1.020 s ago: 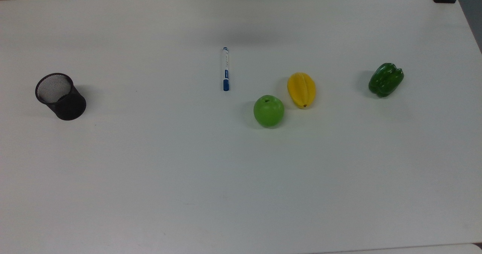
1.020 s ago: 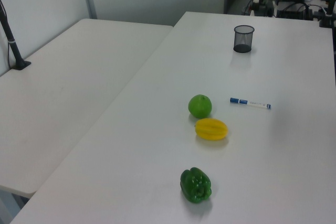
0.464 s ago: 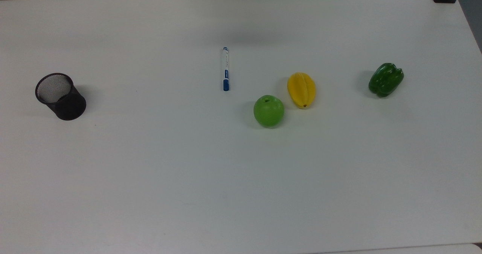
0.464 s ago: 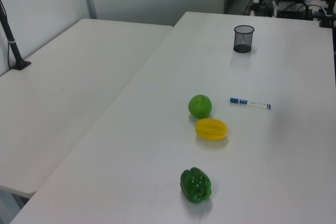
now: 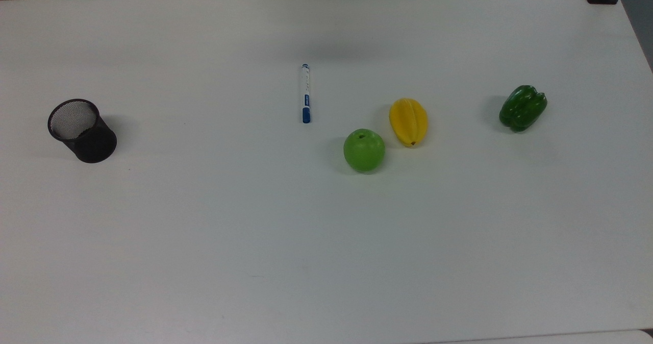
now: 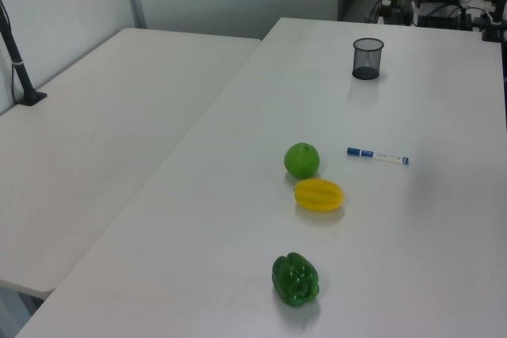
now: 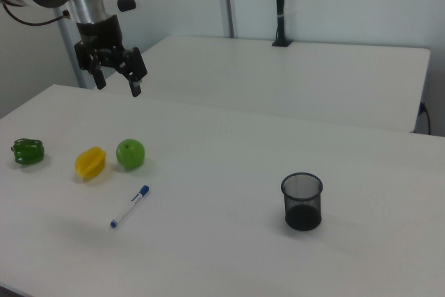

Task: Place marker

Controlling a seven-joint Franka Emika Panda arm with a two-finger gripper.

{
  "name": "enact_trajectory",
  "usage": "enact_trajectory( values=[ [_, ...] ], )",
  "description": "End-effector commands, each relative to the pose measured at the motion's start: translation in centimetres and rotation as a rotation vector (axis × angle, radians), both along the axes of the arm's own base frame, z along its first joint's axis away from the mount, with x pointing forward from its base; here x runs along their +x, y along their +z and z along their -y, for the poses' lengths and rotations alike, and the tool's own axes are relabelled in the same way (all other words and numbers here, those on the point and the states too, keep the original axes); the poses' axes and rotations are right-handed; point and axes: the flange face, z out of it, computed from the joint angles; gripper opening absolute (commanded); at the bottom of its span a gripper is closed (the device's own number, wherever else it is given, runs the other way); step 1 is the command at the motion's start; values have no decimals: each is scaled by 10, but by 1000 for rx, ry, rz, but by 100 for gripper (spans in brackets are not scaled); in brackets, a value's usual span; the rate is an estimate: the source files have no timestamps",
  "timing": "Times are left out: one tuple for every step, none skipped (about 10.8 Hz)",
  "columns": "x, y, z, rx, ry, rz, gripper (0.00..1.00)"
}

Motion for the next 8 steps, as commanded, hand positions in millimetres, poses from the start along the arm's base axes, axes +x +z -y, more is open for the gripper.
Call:
enact_trajectory(
  values=[
    [11, -15, -7, 2, 28, 41, 100],
    [14, -24, -8, 0, 26, 37, 100],
    [21, -37, -8, -2, 22, 36, 100],
    [31, -52, -10, -3, 15, 35, 100],
    [41, -71, -10, -5, 12, 34, 100],
    [45, -86, -10, -7, 11, 34, 100],
    [48, -102, -10, -8, 10, 31, 100],
    [49, -120, -15, -20, 23, 18, 100]
  ],
)
